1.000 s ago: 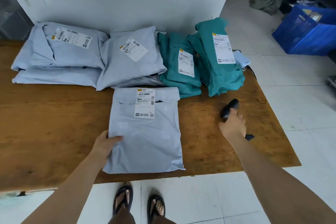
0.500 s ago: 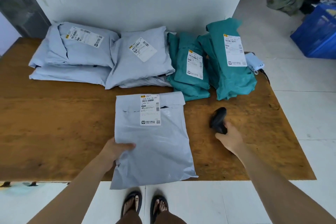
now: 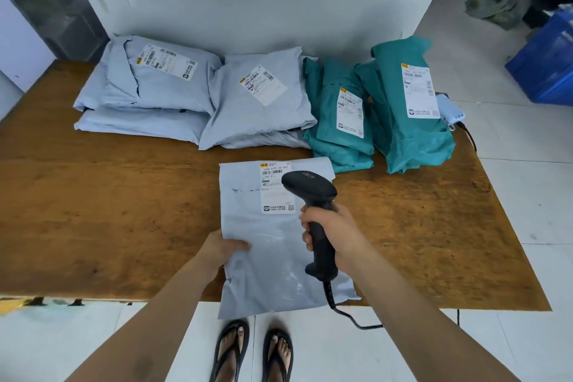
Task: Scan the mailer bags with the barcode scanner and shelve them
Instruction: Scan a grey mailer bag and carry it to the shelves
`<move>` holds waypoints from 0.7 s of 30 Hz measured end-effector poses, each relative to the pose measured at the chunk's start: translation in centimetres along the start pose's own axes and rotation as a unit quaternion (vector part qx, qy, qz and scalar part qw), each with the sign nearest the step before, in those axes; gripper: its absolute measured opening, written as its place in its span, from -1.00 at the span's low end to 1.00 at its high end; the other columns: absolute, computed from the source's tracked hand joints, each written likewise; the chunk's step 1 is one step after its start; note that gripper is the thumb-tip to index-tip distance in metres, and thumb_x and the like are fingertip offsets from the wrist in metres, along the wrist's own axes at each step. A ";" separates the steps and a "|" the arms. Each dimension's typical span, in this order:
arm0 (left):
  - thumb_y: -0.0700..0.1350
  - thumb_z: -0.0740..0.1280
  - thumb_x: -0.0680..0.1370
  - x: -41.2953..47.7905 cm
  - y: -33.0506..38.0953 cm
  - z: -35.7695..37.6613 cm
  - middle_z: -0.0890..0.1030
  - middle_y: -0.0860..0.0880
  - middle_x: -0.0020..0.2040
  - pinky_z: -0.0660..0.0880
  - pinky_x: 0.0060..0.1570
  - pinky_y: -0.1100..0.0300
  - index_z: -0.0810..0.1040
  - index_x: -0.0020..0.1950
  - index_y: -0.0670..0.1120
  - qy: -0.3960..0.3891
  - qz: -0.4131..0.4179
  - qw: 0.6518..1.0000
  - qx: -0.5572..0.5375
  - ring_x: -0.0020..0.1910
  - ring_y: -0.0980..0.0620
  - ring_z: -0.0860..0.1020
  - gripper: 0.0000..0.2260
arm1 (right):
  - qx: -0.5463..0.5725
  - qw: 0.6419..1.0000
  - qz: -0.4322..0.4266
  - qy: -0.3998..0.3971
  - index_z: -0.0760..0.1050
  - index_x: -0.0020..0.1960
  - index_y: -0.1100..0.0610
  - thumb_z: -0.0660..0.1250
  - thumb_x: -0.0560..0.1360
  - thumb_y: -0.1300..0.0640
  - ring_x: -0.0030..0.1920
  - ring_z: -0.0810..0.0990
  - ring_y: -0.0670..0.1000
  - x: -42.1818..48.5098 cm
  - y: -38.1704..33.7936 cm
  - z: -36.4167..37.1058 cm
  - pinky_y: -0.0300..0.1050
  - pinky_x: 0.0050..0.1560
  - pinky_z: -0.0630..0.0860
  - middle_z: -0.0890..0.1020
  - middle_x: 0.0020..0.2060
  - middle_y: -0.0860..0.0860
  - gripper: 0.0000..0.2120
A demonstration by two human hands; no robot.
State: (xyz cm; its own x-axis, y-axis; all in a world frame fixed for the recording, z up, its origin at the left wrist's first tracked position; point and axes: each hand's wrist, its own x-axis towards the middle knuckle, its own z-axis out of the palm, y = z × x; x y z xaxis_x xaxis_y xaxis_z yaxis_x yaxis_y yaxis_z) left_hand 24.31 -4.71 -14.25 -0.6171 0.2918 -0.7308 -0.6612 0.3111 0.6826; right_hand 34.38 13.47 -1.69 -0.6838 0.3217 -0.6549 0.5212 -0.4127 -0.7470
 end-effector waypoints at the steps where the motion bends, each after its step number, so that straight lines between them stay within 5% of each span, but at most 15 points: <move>1: -0.40 0.46 0.35 0.0 -0.1 0.0 0.66 -0.23 0.04 0.57 0.04 -0.01 0.60 0.06 -0.25 0.002 0.002 1.000 -0.001 0.01 -0.22 0.62 -0.70 | -0.004 1.000 0.004 0.001 0.46 -0.13 0.23 0.32 0.43 0.33 -0.50 0.42 0.02 -0.1 -0.1 0.6 -0.17 -0.44 0.39 0.47 -0.44 0.09 -0.94; 8: -0.40 0.44 0.37 0.1 -0.2 -0.2 0.65 -0.22 0.04 0.56 0.05 -0.01 0.59 0.08 -0.25 -0.002 0.012 1.000 0.002 -0.03 -0.19 0.61 -0.70 | -0.016 0.999 0.019 0.026 0.45 -0.16 0.22 0.30 0.42 0.33 -0.51 0.41 0.03 -0.2 0.4 2.1 -0.18 -0.45 0.39 0.46 -0.45 0.09 -0.95; 21: -0.40 0.43 0.39 -0.2 0.2 -0.2 0.63 -0.17 0.02 0.55 -0.31 0.25 0.56 0.12 -0.24 -0.009 0.004 1.000 0.002 -0.19 -0.02 0.59 -0.69 | -0.039 0.999 0.010 0.034 0.44 -0.20 0.21 0.30 0.41 0.33 -0.53 0.40 0.02 -0.1 0.3 2.1 -0.21 -0.47 0.38 0.46 -0.48 0.06 -0.93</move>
State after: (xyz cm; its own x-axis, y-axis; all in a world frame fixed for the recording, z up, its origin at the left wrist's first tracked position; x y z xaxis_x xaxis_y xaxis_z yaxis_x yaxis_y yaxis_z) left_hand 24.19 -4.83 -13.96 -0.6146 0.3104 -0.7252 -0.6550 0.3115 0.6884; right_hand 33.51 11.51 -1.58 -0.6373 0.3726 -0.6746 0.5749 -0.3531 -0.7381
